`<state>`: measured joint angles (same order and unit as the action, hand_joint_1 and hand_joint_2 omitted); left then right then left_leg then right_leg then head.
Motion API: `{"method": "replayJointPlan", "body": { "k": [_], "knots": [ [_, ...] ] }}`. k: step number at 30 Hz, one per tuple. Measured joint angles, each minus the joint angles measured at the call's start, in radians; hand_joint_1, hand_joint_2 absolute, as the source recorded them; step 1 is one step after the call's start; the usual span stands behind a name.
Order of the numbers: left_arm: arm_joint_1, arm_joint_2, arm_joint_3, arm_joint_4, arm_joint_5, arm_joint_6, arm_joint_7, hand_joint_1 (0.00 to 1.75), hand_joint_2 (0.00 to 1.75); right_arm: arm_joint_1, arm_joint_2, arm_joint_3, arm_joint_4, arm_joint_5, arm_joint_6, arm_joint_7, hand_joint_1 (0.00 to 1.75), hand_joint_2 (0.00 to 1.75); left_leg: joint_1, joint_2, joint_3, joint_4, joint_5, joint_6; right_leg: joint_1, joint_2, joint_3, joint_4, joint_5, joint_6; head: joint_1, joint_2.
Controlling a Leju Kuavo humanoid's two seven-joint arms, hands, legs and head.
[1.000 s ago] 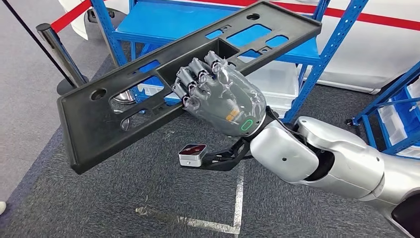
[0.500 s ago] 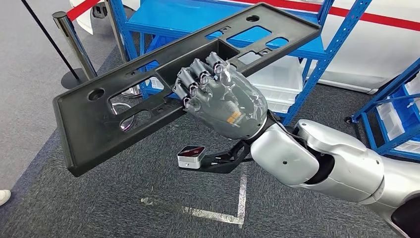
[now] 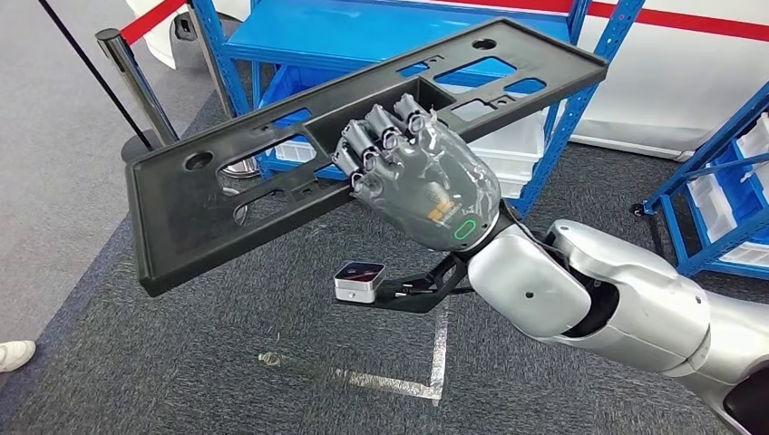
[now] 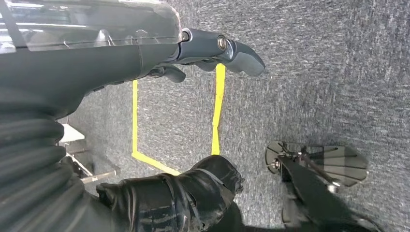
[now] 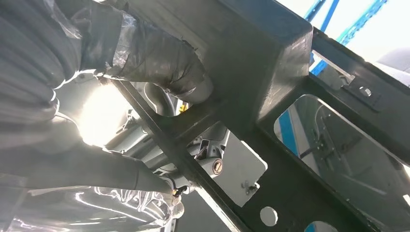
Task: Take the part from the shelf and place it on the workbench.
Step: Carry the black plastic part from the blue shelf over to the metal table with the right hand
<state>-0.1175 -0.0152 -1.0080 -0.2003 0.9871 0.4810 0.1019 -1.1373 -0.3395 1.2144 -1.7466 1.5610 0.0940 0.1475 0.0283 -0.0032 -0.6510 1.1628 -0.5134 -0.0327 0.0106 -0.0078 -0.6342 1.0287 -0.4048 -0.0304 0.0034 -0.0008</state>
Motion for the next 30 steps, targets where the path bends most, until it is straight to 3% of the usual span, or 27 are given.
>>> {"method": "replayJointPlan", "body": {
  "k": [2, 4, 6, 8, 10, 12, 13, 14, 16, 18, 20, 21, 22, 25, 26, 30],
  "knots": [
    [-0.001, 0.002, -0.001, 0.0, -0.001, 0.001, 0.0, 0.0, 1.75, 0.003, 0.0, -0.003, 0.0, 0.0, -0.013, 0.011, 1.75, 1.75, -0.007, 0.0, 0.053, -0.089, 0.022, 0.014, 0.003, 0.0, -0.013, 0.015, 0.0, 0.005, 0.001, 0.0],
    [-0.001, 0.003, -0.002, 0.0, -0.003, 0.002, 0.001, 0.0, 1.75, 0.008, -0.001, -0.011, 0.0, 0.002, -0.029, 0.024, 1.75, 1.75, -0.015, -0.001, 0.059, -0.104, 0.027, 0.027, 0.003, 0.0, -0.019, 0.019, 0.003, 0.016, 0.002, 0.0],
    [0.001, 0.002, -0.004, 0.0, -0.004, 0.003, 0.002, 0.0, 1.75, 0.009, -0.003, -0.018, 0.001, 0.004, -0.04, 0.037, 1.75, 1.75, -0.01, 0.0, 0.059, -0.115, 0.04, 0.038, 0.003, 0.002, -0.022, 0.02, 0.005, 0.026, 0.003, 0.0],
    [0.0, 0.002, -0.004, 0.0, -0.006, 0.004, 0.003, 0.0, 1.75, 0.009, -0.008, -0.024, 0.001, 0.004, -0.046, 0.05, 1.75, 1.75, 0.0, 0.003, 0.061, -0.13, 0.054, 0.048, 0.0, 0.007, -0.043, 0.065, -0.031, 0.037, 0.006, 0.0],
    [0.0, 0.002, -0.004, 0.0, -0.007, 0.004, 0.003, 0.0, 1.75, 0.01, -0.013, -0.031, 0.001, 0.004, -0.05, 0.063, 1.75, 1.75, 0.003, 0.005, 0.058, -0.135, 0.06, 0.051, -0.012, 0.009, -0.09, 0.181, -0.098, 0.051, 0.01, 0.0],
    [0.0, 0.002, -0.004, 0.0, -0.007, 0.004, 0.003, 0.0, 1.75, 0.012, -0.016, -0.034, 0.001, 0.004, -0.051, 0.069, 1.75, 1.75, 0.008, 0.005, 0.054, -0.135, 0.064, 0.048, -0.027, 0.009, -0.121, 0.269, -0.131, 0.064, 0.01, 0.0],
    [0.001, 0.002, -0.004, 0.0, -0.007, 0.004, 0.003, 0.0, 1.75, 0.014, -0.017, -0.035, 0.001, 0.004, -0.051, 0.066, 1.75, 1.75, 0.012, 0.004, 0.053, -0.134, 0.065, 0.044, -0.035, 0.008, -0.113, 0.265, -0.121, 0.071, 0.01, 0.0],
    [0.001, 0.002, -0.004, 0.0, -0.008, 0.004, 0.003, 0.0, 1.75, 0.016, -0.018, -0.036, 0.002, 0.004, -0.05, 0.061, 1.75, 1.75, 0.017, 0.004, 0.052, -0.134, 0.065, 0.039, -0.042, 0.008, -0.086, 0.222, -0.097, 0.078, 0.01, 0.0],
    [0.0, 0.002, -0.004, 0.0, -0.008, 0.004, 0.003, 0.0, 1.75, 0.017, -0.02, -0.043, 0.004, -0.001, -0.037, 0.05, 1.75, 1.75, 0.025, 0.002, 0.051, -0.131, 0.065, 0.022, -0.05, 0.009, -0.009, 0.087, -0.048, 0.092, 0.012, 0.0],
    [-0.001, 0.004, -0.004, 0.0, -0.007, 0.005, 0.003, 0.0, 1.75, 0.017, -0.021, -0.054, 0.007, -0.027, -0.009, 0.038, 1.75, 1.75, 0.024, -0.002, 0.047, -0.132, 0.067, 0.001, -0.048, 0.013, 0.028, 0.011, -0.034, 0.092, 0.013, 0.0],
    [-0.001, 0.004, -0.004, 0.0, -0.004, 0.004, 0.002, 0.0, 1.75, 0.017, -0.022, -0.064, 0.013, -0.076, 0.025, 0.029, 1.75, 1.75, 0.025, -0.004, 0.045, -0.14, 0.073, -0.016, -0.044, 0.016, 0.025, 0.006, -0.033, 0.076, 0.014, 0.0],
    [0.0, 0.006, -0.004, 0.0, -0.002, 0.004, 0.002, 0.0, 1.75, 0.016, -0.022, -0.067, 0.017, -0.102, 0.041, 0.027, 1.75, 1.75, 0.026, -0.004, 0.047, -0.143, 0.072, -0.019, -0.045, 0.016, 0.022, 0.005, -0.031, 0.071, 0.014, 0.0],
    [0.001, 0.007, -0.004, 0.0, 0.001, 0.004, 0.002, 0.0, 1.75, 0.016, -0.022, -0.07, 0.021, -0.127, 0.06, 0.028, 1.75, 1.75, 0.026, -0.004, 0.047, -0.148, 0.074, -0.014, -0.048, 0.017, 0.021, 0.004, -0.03, 0.068, 0.012, 0.0],
    [0.001, 0.008, -0.004, 0.0, 0.007, 0.003, 0.002, 0.0, 1.75, 0.006, -0.022, -0.073, 0.028, -0.17, 0.121, 0.031, 1.75, 1.75, 0.022, -0.004, 0.048, -0.159, 0.083, 0.02, -0.051, 0.02, 0.021, 0.003, -0.028, 0.065, 0.002, 0.0],
    [0.0, 0.008, -0.004, 0.0, 0.009, 0.003, 0.002, 0.0, 1.75, -0.001, -0.022, -0.073, 0.03, -0.176, 0.137, 0.031, 1.75, 1.75, 0.022, -0.003, 0.049, -0.161, 0.083, 0.027, -0.052, 0.02, 0.021, 0.003, -0.028, 0.063, 0.002, 0.0],
    [0.0, 0.012, -0.004, 0.0, 0.011, 0.003, 0.002, 0.0, 1.75, -0.022, -0.022, -0.068, 0.036, -0.195, 0.175, 0.03, 1.75, 1.75, 0.021, -0.002, 0.051, -0.158, 0.081, 0.03, -0.061, 0.021, 0.019, 0.003, -0.027, 0.059, -0.004, 0.0]
  ]
}}
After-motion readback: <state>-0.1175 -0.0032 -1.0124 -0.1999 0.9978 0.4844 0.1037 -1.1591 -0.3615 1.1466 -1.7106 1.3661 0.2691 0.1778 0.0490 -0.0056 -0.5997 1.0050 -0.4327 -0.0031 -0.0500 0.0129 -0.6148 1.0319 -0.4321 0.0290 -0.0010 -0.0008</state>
